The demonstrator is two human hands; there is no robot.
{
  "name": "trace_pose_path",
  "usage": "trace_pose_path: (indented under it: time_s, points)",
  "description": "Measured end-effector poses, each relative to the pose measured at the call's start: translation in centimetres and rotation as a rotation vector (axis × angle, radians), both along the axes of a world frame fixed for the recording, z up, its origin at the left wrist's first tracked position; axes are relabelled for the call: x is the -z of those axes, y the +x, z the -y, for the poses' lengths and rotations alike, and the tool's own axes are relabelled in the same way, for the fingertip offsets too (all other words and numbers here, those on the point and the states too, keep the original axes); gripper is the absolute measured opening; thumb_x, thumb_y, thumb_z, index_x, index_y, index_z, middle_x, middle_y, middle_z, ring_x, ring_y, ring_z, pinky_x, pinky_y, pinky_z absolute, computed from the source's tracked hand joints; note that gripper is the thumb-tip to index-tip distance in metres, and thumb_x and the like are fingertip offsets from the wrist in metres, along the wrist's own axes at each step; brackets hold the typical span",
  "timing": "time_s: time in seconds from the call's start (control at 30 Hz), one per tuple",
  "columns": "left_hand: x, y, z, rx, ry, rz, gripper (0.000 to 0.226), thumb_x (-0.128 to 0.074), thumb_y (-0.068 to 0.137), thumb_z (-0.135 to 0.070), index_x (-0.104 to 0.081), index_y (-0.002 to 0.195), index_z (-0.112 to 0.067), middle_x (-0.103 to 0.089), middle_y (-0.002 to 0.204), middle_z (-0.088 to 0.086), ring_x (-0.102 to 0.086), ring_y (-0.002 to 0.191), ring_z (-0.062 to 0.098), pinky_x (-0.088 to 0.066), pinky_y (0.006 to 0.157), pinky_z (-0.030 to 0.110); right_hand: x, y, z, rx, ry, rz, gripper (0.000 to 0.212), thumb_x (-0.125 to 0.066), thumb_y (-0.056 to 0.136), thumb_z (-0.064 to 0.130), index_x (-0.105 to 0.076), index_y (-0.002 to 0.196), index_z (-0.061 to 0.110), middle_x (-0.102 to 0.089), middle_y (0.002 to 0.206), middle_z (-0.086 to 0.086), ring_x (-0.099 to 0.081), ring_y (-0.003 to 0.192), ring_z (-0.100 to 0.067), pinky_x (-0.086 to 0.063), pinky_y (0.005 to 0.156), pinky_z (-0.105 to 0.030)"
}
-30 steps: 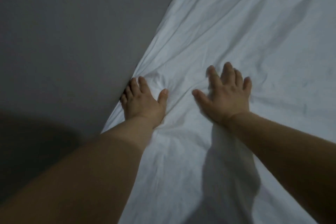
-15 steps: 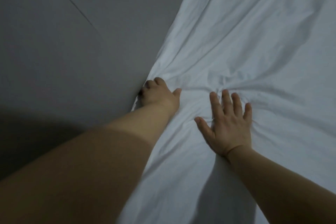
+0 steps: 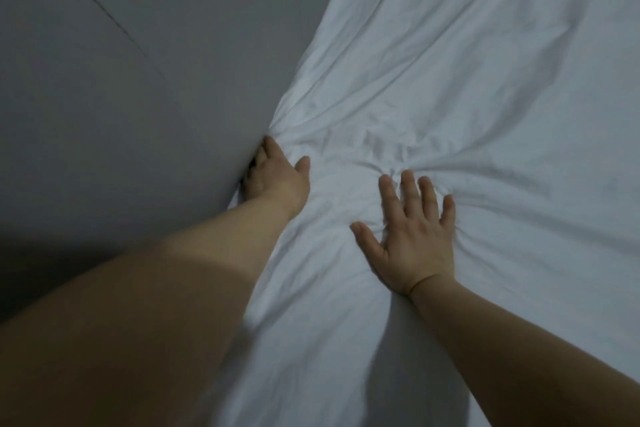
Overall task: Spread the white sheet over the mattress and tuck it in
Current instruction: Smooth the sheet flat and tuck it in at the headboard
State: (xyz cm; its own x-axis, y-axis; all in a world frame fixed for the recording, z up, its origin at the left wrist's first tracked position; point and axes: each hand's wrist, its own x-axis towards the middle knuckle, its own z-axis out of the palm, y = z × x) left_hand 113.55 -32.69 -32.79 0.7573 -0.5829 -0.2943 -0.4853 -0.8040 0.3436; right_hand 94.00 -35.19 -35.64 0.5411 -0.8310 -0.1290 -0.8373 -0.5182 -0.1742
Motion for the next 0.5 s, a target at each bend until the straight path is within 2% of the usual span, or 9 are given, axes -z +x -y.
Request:
trace_pose_path:
  time_s: [0.07,0.1,0.17,0.23,0.3,0.4,0.5]
  points:
    - [-0.1,-2.5,-3.1,0.001,-0.07,0.141,0.067,-0.036,0.098,-0.045,-0.013,0.151,-0.013,-0.016,0.158,0.012,-0.027,0.14,0.034,-0.023,0.115,0.044,0.3,-0.1,0.1,-0.008,0.002,0.001,0.083,-0.016,0.083,0.075,-0.003,0.152,0.031,-0.001,0.162,-0.005,0.003,0.149,-0.028,0.002,0.118,-0.054]
    - [0.0,-4.2,-5.2,0.034,-0.04,0.204,0.066,-0.034,0.097,-0.048,-0.011,0.152,-0.018,-0.007,0.16,0.009,-0.016,0.144,0.033,-0.015,0.118,0.046,0.5,-0.1,0.0,-0.009,-0.016,-0.005,0.083,-0.016,0.083,0.075,-0.003,0.152,0.03,-0.001,0.161,-0.005,0.002,0.149,-0.028,0.001,0.117,-0.055]
    - [0.6,-7.4,-9.1,0.136,0.06,0.207,0.072,-0.024,0.092,-0.064,0.001,0.152,-0.033,0.016,0.16,0.001,0.012,0.147,0.032,0.005,0.117,0.053,0.3,-0.1,0.1,-0.007,-0.047,0.0,0.085,-0.016,0.082,0.076,-0.005,0.152,0.03,-0.004,0.161,-0.006,-0.001,0.148,-0.029,-0.001,0.117,-0.056]
    - [1.9,-8.2,-11.6,0.18,0.166,0.154,0.081,-0.013,0.08,-0.08,0.011,0.148,-0.042,0.023,0.158,-0.004,0.022,0.144,0.033,0.011,0.113,0.059,0.2,-0.2,0.5,-0.008,-0.063,0.012,0.086,-0.016,0.081,0.077,-0.007,0.152,0.029,-0.005,0.161,-0.007,-0.002,0.148,-0.03,-0.002,0.117,-0.057]
    - [3.0,-7.5,-13.3,0.15,0.172,0.131,0.09,-0.01,0.071,-0.089,0.013,0.146,-0.045,0.022,0.158,-0.005,0.021,0.144,0.033,0.011,0.112,0.061,0.3,0.2,-0.3,-0.037,-0.068,-0.01,0.088,-0.017,0.08,0.078,-0.007,0.152,0.028,-0.005,0.161,-0.007,-0.001,0.148,-0.03,-0.002,0.117,-0.057]
    - [3.3,-6.9,-12.4,0.168,0.142,0.112,0.096,-0.013,0.065,-0.093,0.011,0.146,-0.047,0.02,0.159,-0.007,0.018,0.145,0.033,0.011,0.113,0.059,-0.6,-1.0,-0.7,0.035,-0.052,-0.085,0.092,-0.011,0.079,0.081,-0.001,0.152,0.027,0.001,0.161,-0.006,0.004,0.148,-0.031,0.0,0.116,-0.057]
    - [1.4,-6.2,-13.3,0.26,0.153,0.018,0.098,-0.023,0.068,-0.092,0.008,0.148,-0.045,0.017,0.159,-0.008,0.014,0.147,0.028,0.007,0.117,0.054,-2.1,-10.1,-4.1,0.226,-0.007,-0.269,0.099,-0.004,0.072,0.088,0.005,0.151,0.029,0.006,0.161,-0.005,0.006,0.148,-0.032,-0.001,0.112,-0.061]
